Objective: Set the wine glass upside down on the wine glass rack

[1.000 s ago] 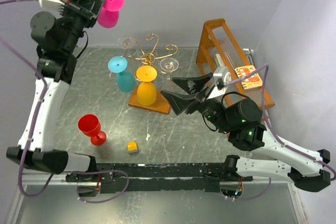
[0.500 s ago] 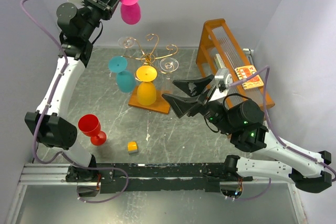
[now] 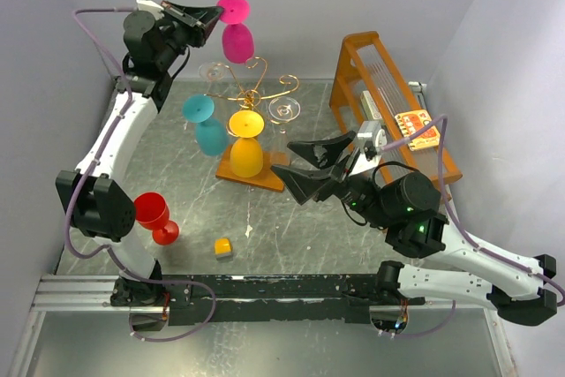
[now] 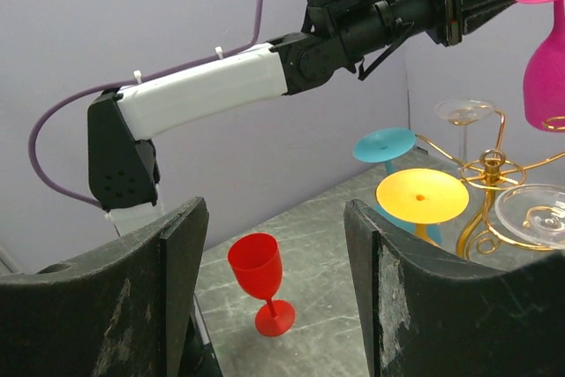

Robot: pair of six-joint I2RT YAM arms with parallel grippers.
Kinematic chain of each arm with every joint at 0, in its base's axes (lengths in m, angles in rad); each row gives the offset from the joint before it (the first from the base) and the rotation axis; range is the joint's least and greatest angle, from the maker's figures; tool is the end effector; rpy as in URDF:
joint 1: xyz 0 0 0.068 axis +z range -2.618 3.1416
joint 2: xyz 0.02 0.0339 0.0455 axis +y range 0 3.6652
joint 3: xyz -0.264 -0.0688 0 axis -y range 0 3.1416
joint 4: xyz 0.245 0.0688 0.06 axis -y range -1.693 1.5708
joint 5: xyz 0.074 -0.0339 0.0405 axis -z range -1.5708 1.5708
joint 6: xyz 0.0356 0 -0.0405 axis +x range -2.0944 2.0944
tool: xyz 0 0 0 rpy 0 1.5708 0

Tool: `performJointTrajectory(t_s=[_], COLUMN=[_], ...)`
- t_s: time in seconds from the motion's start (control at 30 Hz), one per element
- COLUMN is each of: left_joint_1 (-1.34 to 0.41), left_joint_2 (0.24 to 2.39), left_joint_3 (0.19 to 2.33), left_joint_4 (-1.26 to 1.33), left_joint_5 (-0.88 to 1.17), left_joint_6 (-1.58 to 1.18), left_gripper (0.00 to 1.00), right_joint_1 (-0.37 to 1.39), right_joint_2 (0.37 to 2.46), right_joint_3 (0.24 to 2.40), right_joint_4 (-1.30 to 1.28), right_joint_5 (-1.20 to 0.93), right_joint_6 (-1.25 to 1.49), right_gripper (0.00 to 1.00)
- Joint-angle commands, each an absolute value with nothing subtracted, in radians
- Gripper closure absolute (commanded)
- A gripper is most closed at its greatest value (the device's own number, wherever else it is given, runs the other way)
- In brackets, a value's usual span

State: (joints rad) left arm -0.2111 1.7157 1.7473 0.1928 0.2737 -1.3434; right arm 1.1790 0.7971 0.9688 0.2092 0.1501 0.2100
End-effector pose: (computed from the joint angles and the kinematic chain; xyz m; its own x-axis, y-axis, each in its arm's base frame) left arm 0.3956 -0.0946 0.4665 -0.3985 -0.8739 -0.2784 0.3155 0.1544 -0.9363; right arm 0.0691 0.1533 0.4439 -0.0406 0.4415 -0.8963 -0.8715 0.4231 0.2479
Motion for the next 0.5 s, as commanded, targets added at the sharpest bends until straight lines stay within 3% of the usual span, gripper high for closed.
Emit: performJointTrajectory(t_s=[0.0, 0.47], left_joint_1=[-0.251, -0.253], left_joint_2=[1.700, 1.659], left_joint_3=[1.749, 1.690], left_joint_4=[0.130, 0.075], left_joint_5=[0.237, 0.213], left_joint_6=[-1.323, -1.324], left_gripper=[0.93, 0.93], right_joint_1=[1.178, 1.179], right_joint_2=[0.786, 0.774], right_joint_3=[0.969, 0.960], right_joint_4=[0.226, 0.227], right_joint_5=[0.174, 0.170], right_joint_6=[0.219, 0.227], right_gripper=[0.37, 0.37])
